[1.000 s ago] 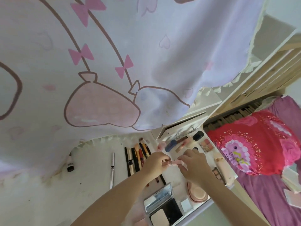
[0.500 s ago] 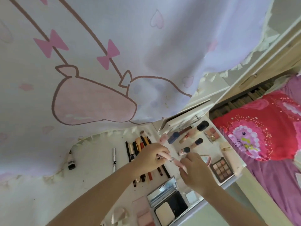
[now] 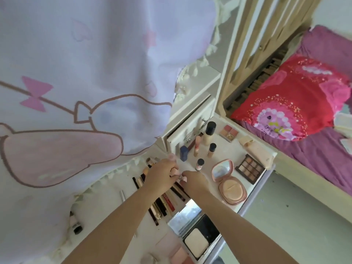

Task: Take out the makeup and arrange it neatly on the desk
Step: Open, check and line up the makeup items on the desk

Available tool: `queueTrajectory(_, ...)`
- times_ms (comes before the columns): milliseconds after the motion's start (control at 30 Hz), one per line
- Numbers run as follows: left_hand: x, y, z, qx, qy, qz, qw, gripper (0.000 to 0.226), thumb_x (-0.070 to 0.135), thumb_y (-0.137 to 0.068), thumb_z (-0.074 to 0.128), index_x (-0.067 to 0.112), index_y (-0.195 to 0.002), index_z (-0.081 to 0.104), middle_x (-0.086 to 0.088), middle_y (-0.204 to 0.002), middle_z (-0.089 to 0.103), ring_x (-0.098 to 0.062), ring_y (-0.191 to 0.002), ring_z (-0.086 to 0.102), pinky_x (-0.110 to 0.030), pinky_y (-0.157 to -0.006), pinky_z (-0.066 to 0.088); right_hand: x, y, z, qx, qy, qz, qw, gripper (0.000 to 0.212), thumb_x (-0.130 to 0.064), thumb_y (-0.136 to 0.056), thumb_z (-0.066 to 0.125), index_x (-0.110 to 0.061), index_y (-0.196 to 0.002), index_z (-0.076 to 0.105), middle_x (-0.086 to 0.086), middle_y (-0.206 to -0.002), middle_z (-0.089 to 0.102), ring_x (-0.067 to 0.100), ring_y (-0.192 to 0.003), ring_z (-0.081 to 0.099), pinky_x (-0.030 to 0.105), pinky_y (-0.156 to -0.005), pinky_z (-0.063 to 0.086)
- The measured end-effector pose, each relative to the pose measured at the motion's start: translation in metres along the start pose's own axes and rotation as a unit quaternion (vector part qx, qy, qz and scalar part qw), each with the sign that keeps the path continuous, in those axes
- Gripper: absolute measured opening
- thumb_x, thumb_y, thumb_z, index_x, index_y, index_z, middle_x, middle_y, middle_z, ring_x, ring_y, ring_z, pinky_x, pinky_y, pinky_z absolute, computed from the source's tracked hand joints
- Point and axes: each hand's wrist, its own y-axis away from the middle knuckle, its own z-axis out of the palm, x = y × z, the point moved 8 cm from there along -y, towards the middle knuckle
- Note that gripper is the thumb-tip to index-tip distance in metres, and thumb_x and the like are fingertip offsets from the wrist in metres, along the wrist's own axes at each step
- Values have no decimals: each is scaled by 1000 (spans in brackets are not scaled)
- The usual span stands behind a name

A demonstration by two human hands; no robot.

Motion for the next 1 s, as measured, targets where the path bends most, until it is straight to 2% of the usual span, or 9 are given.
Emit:
queueTrajectory(67, 2, -8, 4, -5, -13, -4, 1000, 11, 19, -85, 54, 12, -88, 62, 2, -105, 57, -18, -97, 56, -22, -67, 33, 4, -4, 1, -5, -24, 13, 1000, 25, -21, -92, 41, -14, -109, 57, 9, -109, 64, 27, -101, 59, 28, -75, 43)
queueTrajectory(133, 5, -13, 7, -9, -24, 3, 1000, 18, 16, -84, 50, 14, -66, 48, 3, -94, 50, -20, -85, 54, -21, -61, 28, 9, -6, 1, -4, -64, 28, 998, 25, -25, -93, 41, -16, -108, 59, 8, -104, 64, 28, -101, 58, 29, -73, 41)
queueTrajectory(200, 10, -16, 8, 2, -33, 9, 999, 24, 15, -84, 48, 13, -62, 42, -5, -97, 51, -21, -75, 50, -22, -57, 23, 11, -7, -1, 0, -84, 31, 996, 26, -26, -94, 41, -13, -107, 59, 8, -99, 63, 29, -102, 58, 28, -72, 38)
queueTrajectory(300, 15, -17, 7, 21, -47, 12, 999, 14, 18, -87, 51, 10, -77, 57, -7, -118, 52, -20, -75, 54, -18, -53, 24, 12, -7, -5, 8, -71, 26, 997, 26, -26, -95, 38, -12, -108, 57, 10, -107, 64, 29, -101, 58, 30, -71, 41)
queueTrajectory(400, 19, -18, 9, 32, -69, 23, 997, 14, 24, -88, 53, 12, -80, 55, -1, -109, 51, -12, -67, 43, -15, -48, 20, 15, -5, -7, 4, -60, 18, 998, 26, -22, -96, 35, -12, -109, 55, 10, -108, 63, 28, -99, 59, 30, -69, 40)
queueTrajectory(533, 22, -19, 9, 32, -90, 16, 995, 17, 26, -89, 50, 11, -90, 59, -2, -104, 56, -18, -84, 56, -21, -60, 28, 19, -2, -10, 4, -73, 24, 997, 25, -21, -94, 39, -6, -110, 51, 15, -108, 62, 31, -99, 58, 31, -73, 45)
queueTrajectory(667, 23, -19, 10, 23, -97, 13, 995, 17, 25, -90, 49, 10, -88, 57, -1, -98, 46, -21, -85, 57, -23, -60, 30, 25, 0, -7, 0, -41, 19, 999, 26, -19, -92, 40, -6, -112, 49, 15, -108, 62, 30, -99, 58, 28, -73, 43)
queueTrajectory(900, 17, -13, 6, 45, -67, -13, 997, 24, 21, -90, 51, 15, -113, 50, -1, -110, 54, -21, -98, 57, -27, -71, 42, 24, 13, -12, 22, -38, -23, 999, 30, -25, -93, 40, -14, -118, 52, 6, -114, 62, 21, -102, 59, 24, -78, 44)
queueTrajectory(1000, 0, -2, 2, 42, -76, -49, 995, 29, 24, -90, 51, 17, -119, 49, -2, -112, 56, -20, -103, 54, -26, -75, 40, 14, 22, -21, 27, -3, -55, 998, 31, -25, -94, 37, -13, -119, 51, 7, -114, 61, 22, -104, 57, 28, -82, 45)
